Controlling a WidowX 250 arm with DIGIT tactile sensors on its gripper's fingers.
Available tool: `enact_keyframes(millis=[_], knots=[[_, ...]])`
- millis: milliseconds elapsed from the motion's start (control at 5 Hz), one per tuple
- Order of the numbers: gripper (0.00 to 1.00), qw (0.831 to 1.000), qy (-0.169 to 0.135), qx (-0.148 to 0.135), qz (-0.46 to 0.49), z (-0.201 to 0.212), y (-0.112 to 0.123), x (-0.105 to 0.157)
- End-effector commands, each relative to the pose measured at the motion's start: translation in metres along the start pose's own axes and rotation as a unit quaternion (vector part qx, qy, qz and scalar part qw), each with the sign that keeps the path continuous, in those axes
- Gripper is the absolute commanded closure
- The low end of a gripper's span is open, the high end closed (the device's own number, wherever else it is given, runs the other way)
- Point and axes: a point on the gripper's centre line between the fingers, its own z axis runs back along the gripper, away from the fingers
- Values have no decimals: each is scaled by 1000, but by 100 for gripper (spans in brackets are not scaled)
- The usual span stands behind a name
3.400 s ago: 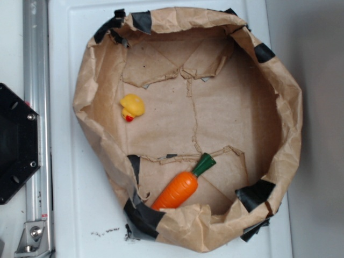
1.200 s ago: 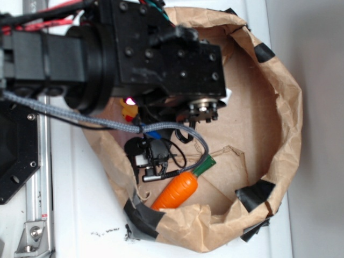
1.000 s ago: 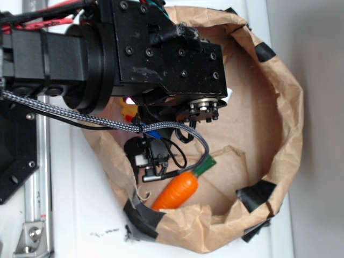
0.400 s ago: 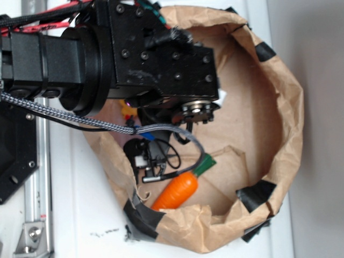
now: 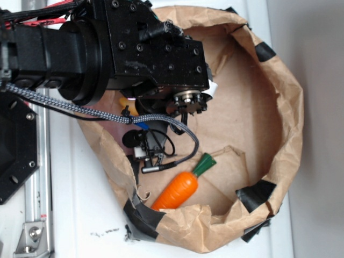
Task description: Grab the yellow duck.
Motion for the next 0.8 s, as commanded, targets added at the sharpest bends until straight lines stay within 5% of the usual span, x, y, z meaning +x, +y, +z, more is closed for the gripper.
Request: enact_keyframes(millis=[0,600], knots=[[0,1000,-13,1,-7,-3,-2,0],[0,1000,6,0,-27,-17,-18,-9]])
